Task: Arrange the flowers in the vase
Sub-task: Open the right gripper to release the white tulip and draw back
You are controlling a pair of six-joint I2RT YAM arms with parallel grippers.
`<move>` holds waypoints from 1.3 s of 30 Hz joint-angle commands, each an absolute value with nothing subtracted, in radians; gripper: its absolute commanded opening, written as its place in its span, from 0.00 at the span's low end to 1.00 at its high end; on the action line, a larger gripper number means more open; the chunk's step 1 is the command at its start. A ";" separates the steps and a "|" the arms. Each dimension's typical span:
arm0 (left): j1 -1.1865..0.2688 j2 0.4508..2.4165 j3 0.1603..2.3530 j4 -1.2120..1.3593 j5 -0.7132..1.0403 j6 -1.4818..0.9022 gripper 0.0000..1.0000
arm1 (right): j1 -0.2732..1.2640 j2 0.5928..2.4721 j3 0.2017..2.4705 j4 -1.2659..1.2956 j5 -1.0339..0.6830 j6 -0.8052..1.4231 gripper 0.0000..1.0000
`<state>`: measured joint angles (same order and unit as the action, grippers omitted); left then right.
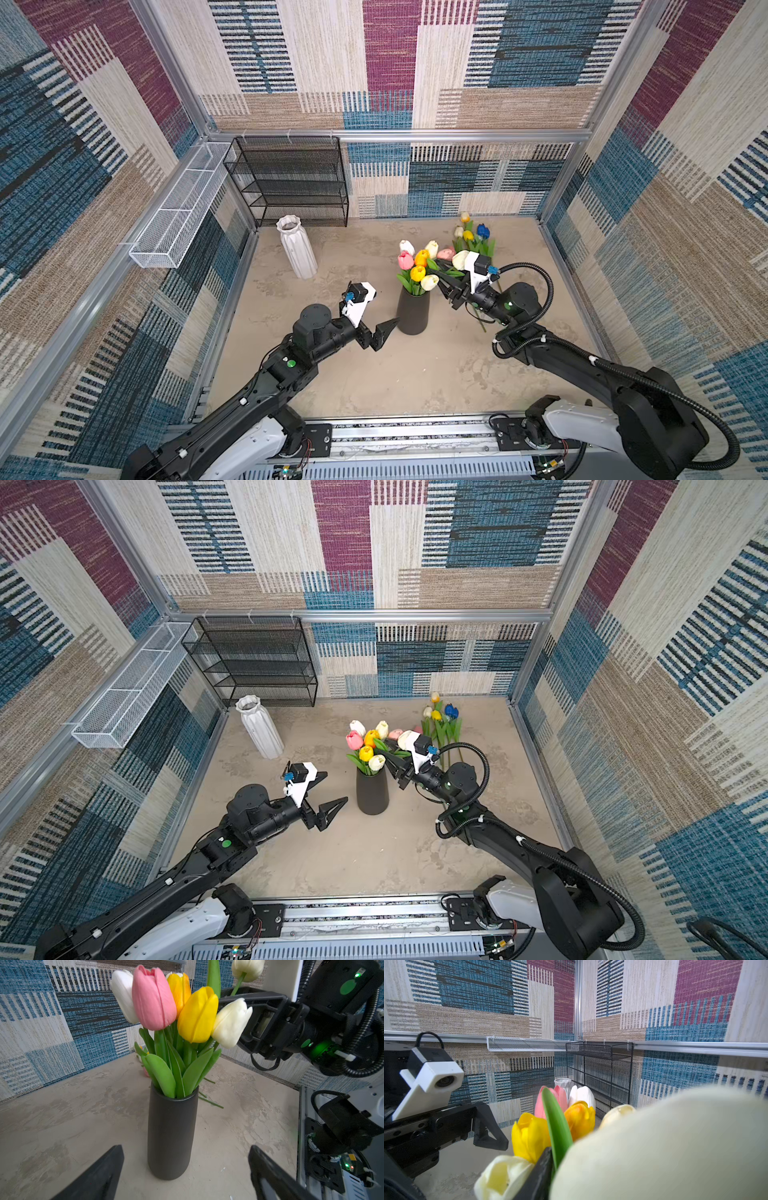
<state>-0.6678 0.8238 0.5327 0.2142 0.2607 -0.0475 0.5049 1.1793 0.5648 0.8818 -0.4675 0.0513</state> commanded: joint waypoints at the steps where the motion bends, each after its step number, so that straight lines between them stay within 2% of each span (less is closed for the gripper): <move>1: -0.667 0.816 0.537 0.252 0.250 -0.036 0.96 | 0.506 1.163 0.602 0.777 -0.493 0.031 0.29; 8: -0.666 0.810 0.535 0.249 0.247 -0.041 0.96 | 0.506 1.183 0.673 0.701 -0.542 0.023 0.15; 26: -0.666 0.820 0.516 0.274 0.236 -0.048 0.96 | 0.506 1.309 0.687 0.673 -0.586 -0.014 0.13; 31: -0.666 0.827 0.515 0.282 0.236 -0.048 0.96 | 0.506 1.308 0.688 0.672 -0.579 -0.014 0.19; 34: -0.666 0.825 0.514 0.284 0.236 -0.049 0.96 | 0.506 1.283 0.684 0.672 -0.563 -0.017 0.31; 39: -0.666 0.831 0.509 0.292 0.232 -0.046 0.97 | 0.506 1.238 0.680 0.637 -0.535 -0.030 0.46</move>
